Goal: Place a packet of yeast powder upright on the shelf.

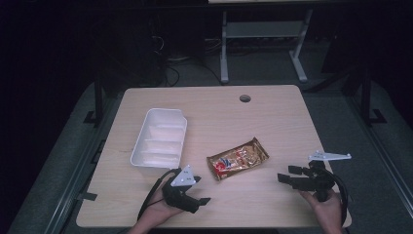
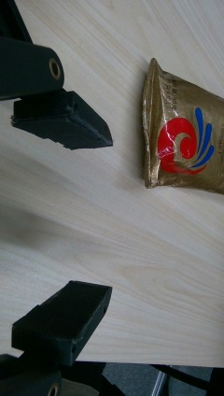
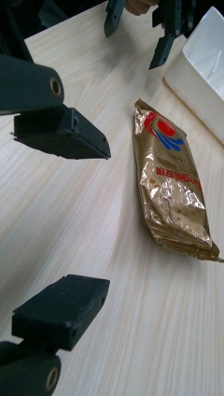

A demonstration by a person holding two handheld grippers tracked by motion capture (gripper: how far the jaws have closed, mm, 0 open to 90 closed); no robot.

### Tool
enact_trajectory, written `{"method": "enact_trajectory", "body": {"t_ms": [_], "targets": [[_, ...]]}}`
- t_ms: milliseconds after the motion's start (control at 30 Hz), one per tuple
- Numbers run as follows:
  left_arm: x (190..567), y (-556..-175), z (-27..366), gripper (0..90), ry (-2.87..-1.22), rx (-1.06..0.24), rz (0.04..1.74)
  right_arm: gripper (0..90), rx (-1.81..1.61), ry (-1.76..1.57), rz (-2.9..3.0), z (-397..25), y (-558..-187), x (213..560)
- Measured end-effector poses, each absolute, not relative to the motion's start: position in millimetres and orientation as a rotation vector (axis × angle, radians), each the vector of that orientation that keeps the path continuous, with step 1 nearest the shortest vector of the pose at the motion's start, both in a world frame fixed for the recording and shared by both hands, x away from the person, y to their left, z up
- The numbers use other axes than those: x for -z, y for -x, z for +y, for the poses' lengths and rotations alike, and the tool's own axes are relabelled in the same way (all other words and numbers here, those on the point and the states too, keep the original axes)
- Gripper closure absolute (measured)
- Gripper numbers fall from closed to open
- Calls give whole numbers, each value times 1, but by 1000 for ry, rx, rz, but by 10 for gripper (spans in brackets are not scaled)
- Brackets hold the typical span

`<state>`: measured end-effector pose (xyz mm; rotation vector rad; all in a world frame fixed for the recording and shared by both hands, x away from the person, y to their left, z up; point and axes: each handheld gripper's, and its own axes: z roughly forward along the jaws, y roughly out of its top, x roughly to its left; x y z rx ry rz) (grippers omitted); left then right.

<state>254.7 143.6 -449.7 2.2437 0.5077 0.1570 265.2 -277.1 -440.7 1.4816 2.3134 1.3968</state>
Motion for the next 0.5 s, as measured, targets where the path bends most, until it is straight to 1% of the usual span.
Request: {"method": "enact_trajectory", "body": {"t_ms": [300,333,500], "targets": [[438,-266,134,259,-2231,-181,513,283,-1417,-1477,2289,-280,-268,437],[435,-271,129,282,-2243,-199,510,278,-1416,-1475,2279,-281,-270,436],[433,-285,119,327,-2254,-196,533,272,-1434,-1488,2253,-284,-278,434]]}}
